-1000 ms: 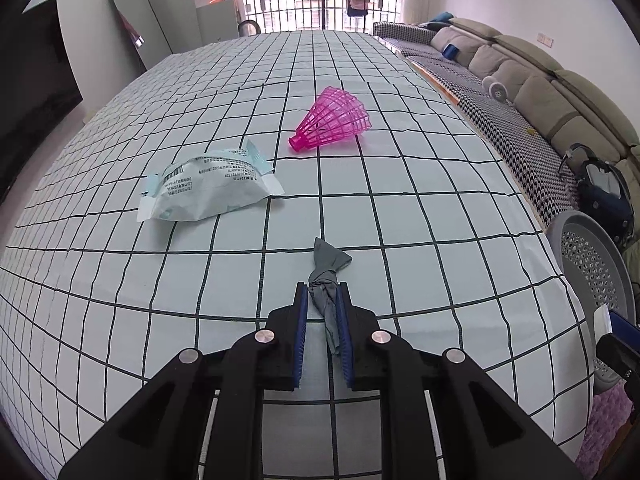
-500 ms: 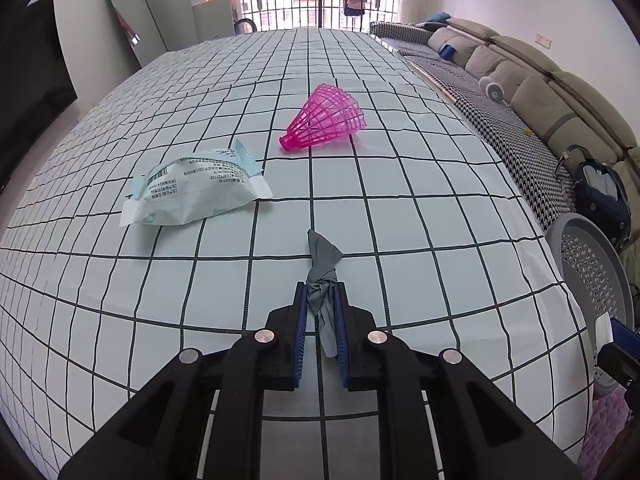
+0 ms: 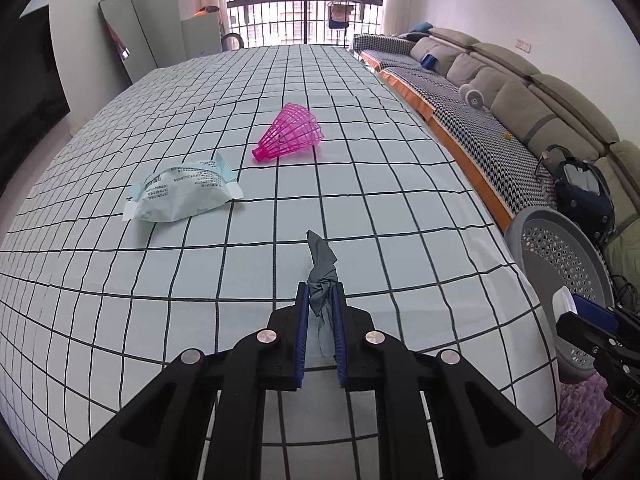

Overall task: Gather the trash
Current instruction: 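Carry the gray cloth with the left tool while the right tool carries the lid to the basket, then open both tools over the basket to drop the cloth and lid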

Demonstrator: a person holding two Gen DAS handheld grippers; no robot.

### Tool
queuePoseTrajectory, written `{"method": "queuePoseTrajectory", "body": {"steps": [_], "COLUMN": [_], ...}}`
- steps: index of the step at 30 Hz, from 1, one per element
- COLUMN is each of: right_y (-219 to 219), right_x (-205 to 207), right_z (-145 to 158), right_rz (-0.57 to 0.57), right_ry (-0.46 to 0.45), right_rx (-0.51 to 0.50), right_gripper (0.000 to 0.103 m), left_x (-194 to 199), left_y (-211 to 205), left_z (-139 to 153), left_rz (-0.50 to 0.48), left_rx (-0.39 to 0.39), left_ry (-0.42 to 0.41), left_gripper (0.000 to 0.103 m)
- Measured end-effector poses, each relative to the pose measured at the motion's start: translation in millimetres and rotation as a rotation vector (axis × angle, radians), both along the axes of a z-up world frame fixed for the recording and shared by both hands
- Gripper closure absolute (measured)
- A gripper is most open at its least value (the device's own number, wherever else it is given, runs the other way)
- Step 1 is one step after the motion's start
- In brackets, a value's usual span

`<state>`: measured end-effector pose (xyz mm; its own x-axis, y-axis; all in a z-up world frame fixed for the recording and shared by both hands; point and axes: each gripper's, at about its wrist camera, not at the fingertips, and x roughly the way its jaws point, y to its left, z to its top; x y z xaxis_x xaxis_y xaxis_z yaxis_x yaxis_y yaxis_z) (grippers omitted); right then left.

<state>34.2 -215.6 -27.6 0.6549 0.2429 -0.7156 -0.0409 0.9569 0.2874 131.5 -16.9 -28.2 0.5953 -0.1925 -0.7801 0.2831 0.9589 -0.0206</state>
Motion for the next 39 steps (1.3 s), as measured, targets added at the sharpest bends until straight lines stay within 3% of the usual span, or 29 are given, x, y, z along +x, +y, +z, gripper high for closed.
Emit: {"method": "queuePoseTrajectory", "body": {"steps": [16, 30, 39], "right_y": [-62, -143, -166], "right_x": [-39, -70, -72], "right_z": [1, -22, -28], "right_rz": [-0.131, -0.265, -0.278], "right_ry": [-0.011, 0.023, 0.023], "right_rx": [-0.036, -0.051, -0.053], "right_gripper": [0.064, 0.064, 0.064], "left_x": [-67, -82, -79], "left_y": [-104, -196, -220], "left_z": [26, 5, -9], "left_rz": [-0.186, -0.288, -0.305], "left_rx": [-0.036, -0.063, -0.058], "left_ry": [-0.045, 0.023, 0.051], "left_gripper": [0.091, 0.091, 0.091]}}
